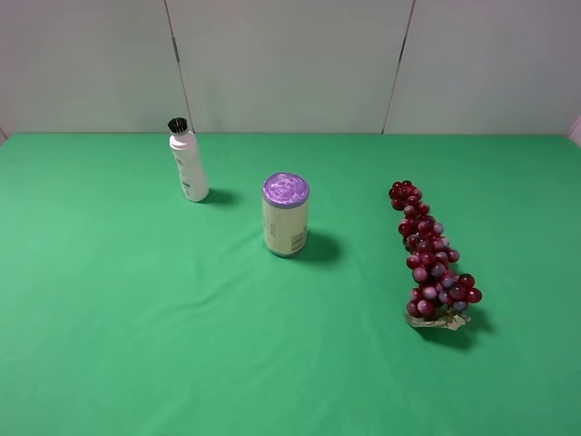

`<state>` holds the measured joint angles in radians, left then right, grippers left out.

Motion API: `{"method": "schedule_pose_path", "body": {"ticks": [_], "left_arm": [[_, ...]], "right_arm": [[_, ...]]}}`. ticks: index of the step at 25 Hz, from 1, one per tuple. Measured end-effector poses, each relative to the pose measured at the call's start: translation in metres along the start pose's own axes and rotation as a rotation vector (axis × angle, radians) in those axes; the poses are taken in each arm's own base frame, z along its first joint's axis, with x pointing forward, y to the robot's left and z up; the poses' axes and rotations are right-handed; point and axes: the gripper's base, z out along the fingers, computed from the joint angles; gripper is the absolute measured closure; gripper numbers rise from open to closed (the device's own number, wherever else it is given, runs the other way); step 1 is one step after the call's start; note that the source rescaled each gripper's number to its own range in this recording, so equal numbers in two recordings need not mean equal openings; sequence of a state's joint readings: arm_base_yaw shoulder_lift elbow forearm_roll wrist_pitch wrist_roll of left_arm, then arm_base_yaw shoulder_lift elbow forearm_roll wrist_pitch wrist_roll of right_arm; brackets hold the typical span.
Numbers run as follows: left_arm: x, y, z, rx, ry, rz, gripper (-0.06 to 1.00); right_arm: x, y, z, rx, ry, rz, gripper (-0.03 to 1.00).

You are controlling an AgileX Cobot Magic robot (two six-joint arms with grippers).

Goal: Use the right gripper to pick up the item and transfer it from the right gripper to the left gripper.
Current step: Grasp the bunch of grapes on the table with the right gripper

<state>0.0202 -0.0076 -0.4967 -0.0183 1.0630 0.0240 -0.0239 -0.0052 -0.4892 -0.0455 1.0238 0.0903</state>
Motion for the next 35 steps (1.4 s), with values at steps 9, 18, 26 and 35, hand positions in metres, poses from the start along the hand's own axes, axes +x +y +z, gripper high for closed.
{"method": "schedule_pose_path", "body": {"ticks": [9, 18, 26, 35], "left_arm": [[0.0000, 0.0000, 0.0000, 0.000, 0.000, 0.000, -0.06], [0.0000, 0.0000, 0.0000, 0.000, 0.000, 0.000, -0.06], [0.0000, 0.0000, 0.0000, 0.000, 0.000, 0.000, -0.05], [0.0000, 0.0000, 0.0000, 0.000, 0.000, 0.000, -0.05]], "right_arm": [[0.0000, 0.0000, 0.0000, 0.000, 0.000, 0.000, -0.03], [0.0000, 0.0000, 0.0000, 0.000, 0.000, 0.000, -0.03], [0.0000, 0.0000, 0.0000, 0.000, 0.000, 0.000, -0.03], [0.0000, 0.0000, 0.0000, 0.000, 0.000, 0.000, -0.03]]}}
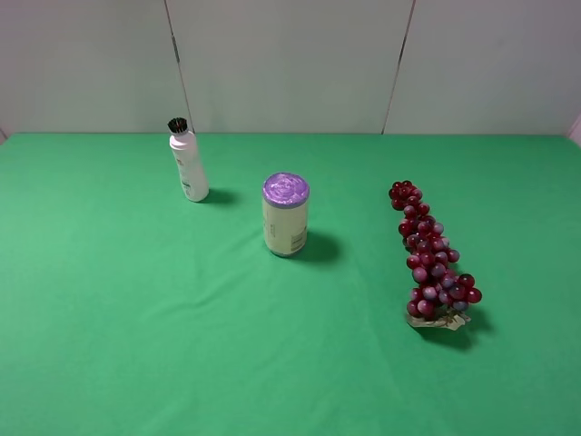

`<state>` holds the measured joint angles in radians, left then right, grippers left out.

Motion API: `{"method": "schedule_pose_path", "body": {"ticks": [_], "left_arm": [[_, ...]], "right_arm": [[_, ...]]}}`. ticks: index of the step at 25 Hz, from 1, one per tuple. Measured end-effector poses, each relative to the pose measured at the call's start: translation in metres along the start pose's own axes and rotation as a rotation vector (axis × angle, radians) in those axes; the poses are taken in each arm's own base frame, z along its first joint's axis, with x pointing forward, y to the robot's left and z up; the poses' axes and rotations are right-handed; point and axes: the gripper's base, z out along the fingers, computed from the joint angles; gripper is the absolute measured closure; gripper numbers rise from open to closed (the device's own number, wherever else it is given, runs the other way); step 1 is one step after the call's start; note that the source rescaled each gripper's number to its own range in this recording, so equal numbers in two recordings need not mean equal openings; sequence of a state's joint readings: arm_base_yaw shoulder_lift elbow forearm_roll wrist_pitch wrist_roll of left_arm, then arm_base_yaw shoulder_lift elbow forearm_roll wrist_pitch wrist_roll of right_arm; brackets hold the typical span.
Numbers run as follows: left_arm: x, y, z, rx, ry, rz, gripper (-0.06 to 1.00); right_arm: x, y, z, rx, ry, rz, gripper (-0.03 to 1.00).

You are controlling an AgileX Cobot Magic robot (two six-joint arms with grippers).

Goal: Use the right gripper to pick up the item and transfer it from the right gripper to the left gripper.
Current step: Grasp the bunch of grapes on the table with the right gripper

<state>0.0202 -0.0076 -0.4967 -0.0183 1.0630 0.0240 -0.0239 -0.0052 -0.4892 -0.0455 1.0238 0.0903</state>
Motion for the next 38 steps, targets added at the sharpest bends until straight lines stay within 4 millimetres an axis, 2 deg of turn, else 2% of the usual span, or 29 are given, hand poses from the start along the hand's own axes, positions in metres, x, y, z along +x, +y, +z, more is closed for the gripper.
{"method": "schedule_pose_path", "body": {"ticks": [7, 11, 18, 22, 32, 38], "left_arm": [[0.000, 0.000, 0.000, 0.000, 0.000, 0.000, -0.05], [0.000, 0.000, 0.000, 0.000, 0.000, 0.000, -0.05], [0.000, 0.000, 0.000, 0.000, 0.000, 0.000, -0.05], [0.000, 0.000, 0.000, 0.000, 0.000, 0.000, -0.05], [0.000, 0.000, 0.000, 0.000, 0.000, 0.000, -0.05], [0.000, 0.000, 0.000, 0.000, 0.000, 0.000, -0.05]], "right_arm": [[0.000, 0.000, 0.001, 0.001, 0.005, -0.001, -0.03], [-0.009, -0.001, 0.016, 0.032, 0.109, -0.022, -0.03], [-0.050, 0.003, 0.065, 0.047, 0.296, -0.032, -0.03], [-0.061, 0.010, 0.102, 0.017, 0.419, -0.056, -0.03], [-0.058, 0.055, 0.199, -0.087, 0.690, -0.138, -0.03], [-0.049, 0.079, 0.238, -0.130, 0.734, -0.114, -0.03]]}}
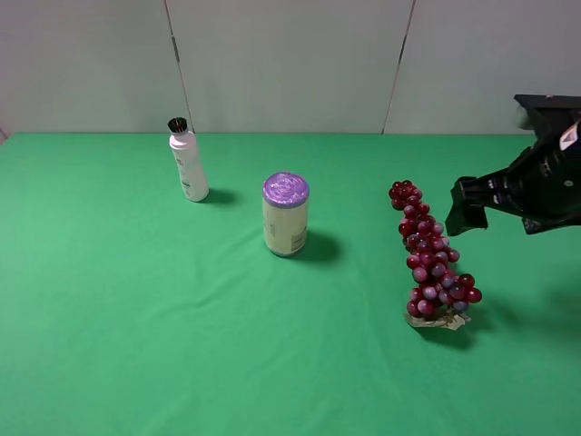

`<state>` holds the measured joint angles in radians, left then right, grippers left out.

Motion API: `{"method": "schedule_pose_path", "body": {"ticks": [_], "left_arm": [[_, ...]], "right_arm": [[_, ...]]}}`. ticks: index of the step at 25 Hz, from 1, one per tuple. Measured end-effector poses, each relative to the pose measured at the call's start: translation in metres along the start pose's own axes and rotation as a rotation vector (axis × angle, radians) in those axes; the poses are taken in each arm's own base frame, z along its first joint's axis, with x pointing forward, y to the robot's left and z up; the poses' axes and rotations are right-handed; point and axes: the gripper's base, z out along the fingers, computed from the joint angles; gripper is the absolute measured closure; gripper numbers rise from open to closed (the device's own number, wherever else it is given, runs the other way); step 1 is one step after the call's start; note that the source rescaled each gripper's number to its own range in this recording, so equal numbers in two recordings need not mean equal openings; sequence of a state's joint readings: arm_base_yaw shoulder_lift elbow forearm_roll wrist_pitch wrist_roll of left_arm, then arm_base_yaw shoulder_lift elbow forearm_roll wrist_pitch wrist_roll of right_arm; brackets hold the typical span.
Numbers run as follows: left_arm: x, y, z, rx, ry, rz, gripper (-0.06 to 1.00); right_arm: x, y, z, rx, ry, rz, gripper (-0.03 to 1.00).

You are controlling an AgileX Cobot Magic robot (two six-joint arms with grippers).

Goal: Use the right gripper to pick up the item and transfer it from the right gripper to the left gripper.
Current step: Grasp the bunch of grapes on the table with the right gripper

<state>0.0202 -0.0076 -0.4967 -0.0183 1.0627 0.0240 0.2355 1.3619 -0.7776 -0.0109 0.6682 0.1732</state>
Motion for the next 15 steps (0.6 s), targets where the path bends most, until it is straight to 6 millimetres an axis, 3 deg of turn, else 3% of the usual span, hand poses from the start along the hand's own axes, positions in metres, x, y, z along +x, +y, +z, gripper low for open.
{"method": "schedule_pose_path", "body": {"ticks": [7, 15], "left_arm": [[0.000, 0.000, 0.000, 0.000, 0.000, 0.000, -0.05], [0.000, 0.000, 0.000, 0.000, 0.000, 0.000, -0.05]], "right_arm": [[-0.003, 0.001, 0.037, 0.005, 0.070, 0.013, -0.03], [-0.001, 0.019, 0.048, -0.024, 0.083, -0.030, -0.03]]}}
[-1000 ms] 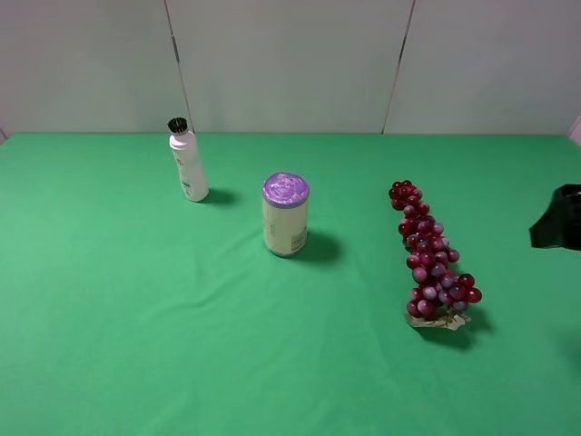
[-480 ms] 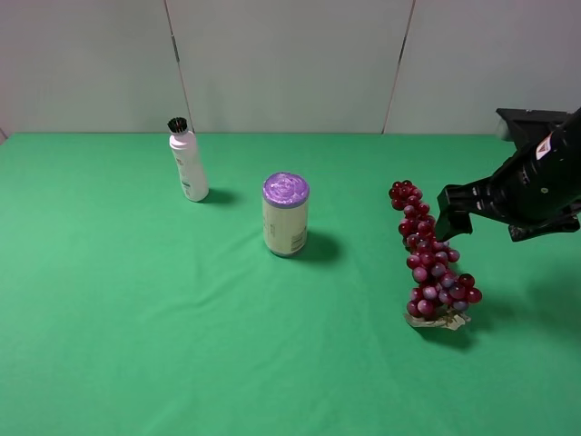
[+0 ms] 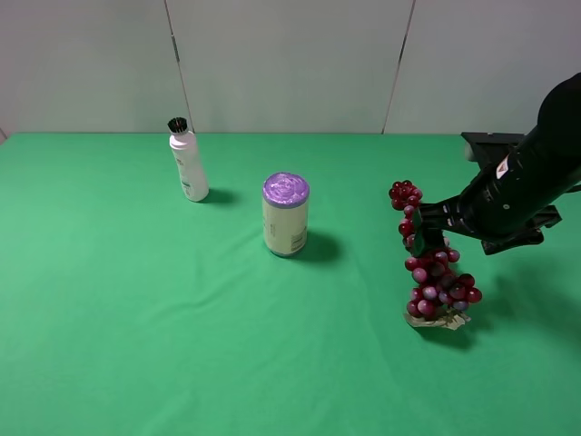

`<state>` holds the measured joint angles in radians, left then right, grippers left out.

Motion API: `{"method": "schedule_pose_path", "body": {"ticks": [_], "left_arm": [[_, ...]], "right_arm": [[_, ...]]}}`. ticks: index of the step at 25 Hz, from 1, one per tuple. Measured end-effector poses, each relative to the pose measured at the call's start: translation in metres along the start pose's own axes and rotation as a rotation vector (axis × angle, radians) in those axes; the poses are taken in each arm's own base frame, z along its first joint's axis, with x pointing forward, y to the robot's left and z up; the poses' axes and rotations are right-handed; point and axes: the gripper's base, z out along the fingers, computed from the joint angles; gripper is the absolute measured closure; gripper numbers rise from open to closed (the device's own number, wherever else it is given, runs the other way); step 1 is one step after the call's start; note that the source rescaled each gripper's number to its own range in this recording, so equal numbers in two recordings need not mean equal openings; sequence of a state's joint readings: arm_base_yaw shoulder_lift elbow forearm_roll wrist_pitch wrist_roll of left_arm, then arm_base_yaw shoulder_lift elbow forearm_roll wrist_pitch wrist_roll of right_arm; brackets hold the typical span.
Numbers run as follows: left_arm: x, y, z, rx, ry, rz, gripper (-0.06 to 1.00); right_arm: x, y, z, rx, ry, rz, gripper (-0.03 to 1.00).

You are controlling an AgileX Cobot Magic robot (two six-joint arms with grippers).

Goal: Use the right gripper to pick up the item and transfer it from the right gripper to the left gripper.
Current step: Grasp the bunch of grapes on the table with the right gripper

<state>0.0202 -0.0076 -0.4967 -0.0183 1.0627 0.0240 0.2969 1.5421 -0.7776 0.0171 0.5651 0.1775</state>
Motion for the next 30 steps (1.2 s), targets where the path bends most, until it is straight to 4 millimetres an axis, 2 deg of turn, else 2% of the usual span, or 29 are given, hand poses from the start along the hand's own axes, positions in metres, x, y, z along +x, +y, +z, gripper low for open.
{"method": "schedule_pose_path", "body": {"ticks": [13, 23, 27, 30], "left_arm": [[0.000, 0.000, 0.000, 0.000, 0.000, 0.000, -0.05], [0.000, 0.000, 0.000, 0.000, 0.000, 0.000, -0.05], [0.000, 0.000, 0.000, 0.000, 0.000, 0.000, -0.05], [0.000, 0.000, 0.000, 0.000, 0.000, 0.000, -0.05]], "right_arm": [[0.004, 0.001, 0.034, 0.018, 0.106, -0.006, -0.03], [0.005, 0.001, 0.038, 0.021, 0.120, -0.006, -0.03], [0.008, 0.001, 0.045, 0.027, 0.151, -0.007, -0.03], [0.009, 0.007, 0.046, 0.023, 0.158, -0.028, -0.03]]}}
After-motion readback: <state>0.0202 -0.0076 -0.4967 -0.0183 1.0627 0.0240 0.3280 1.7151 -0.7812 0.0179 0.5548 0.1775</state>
